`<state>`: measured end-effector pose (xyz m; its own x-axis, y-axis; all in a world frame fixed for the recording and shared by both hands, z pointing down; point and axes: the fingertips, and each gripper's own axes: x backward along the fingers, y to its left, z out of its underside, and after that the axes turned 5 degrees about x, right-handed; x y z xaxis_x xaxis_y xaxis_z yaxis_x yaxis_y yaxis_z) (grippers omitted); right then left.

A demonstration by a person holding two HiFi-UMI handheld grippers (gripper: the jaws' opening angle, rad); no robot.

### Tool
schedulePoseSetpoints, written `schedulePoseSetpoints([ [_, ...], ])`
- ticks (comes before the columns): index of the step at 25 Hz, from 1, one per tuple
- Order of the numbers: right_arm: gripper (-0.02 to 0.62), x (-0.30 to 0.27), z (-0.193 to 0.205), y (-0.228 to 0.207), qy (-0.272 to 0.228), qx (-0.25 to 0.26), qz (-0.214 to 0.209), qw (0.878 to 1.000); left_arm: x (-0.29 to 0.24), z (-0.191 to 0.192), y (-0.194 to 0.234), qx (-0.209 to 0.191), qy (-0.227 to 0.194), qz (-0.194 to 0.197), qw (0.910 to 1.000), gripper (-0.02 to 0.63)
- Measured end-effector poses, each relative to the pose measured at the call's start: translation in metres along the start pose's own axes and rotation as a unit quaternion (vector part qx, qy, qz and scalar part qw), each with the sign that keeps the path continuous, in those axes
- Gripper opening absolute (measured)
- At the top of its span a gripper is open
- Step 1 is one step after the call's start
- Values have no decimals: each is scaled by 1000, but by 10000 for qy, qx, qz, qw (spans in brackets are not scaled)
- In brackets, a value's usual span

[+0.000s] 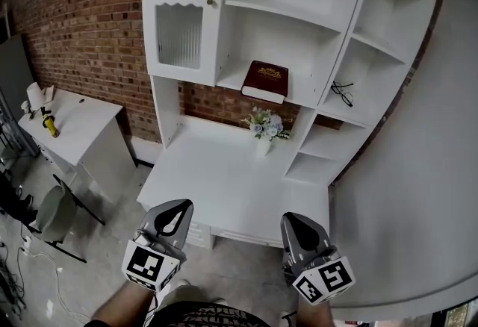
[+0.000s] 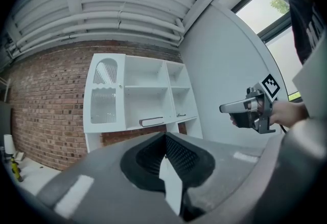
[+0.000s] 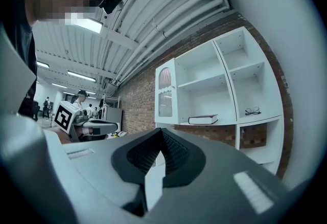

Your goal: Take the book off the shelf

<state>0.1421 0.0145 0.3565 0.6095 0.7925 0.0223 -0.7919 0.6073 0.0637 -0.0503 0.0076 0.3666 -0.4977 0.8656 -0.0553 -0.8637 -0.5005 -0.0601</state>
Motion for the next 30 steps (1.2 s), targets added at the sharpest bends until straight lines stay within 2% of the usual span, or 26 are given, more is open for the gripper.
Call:
schedulePoseSetpoints([
  [4, 23, -11, 7, -1, 34, -75, -19, 10000, -2, 3, 11, 45, 189, -53, 9998, 0],
  [9, 22, -30, 19, -7, 95, -147, 60, 9998, -18, 12, 27, 94, 80, 20, 9999, 0],
  [12, 23, -45, 19, -14, 129, -114, 97, 9998, -34, 12, 36, 51, 185, 117, 9997, 1],
  [20, 23, -90, 12, -41, 186, 9, 329, 9993, -93, 4, 70, -23, -376, 408, 9985, 0],
  [24, 22, -112, 10, -55, 231, 16, 470, 9986, -118, 4, 85, 43, -181, 549, 9983, 0],
  [30, 23, -142, 13, -71, 285, 17, 683, 9973, -151, 14, 108, 152, -182, 772, 9967, 0],
])
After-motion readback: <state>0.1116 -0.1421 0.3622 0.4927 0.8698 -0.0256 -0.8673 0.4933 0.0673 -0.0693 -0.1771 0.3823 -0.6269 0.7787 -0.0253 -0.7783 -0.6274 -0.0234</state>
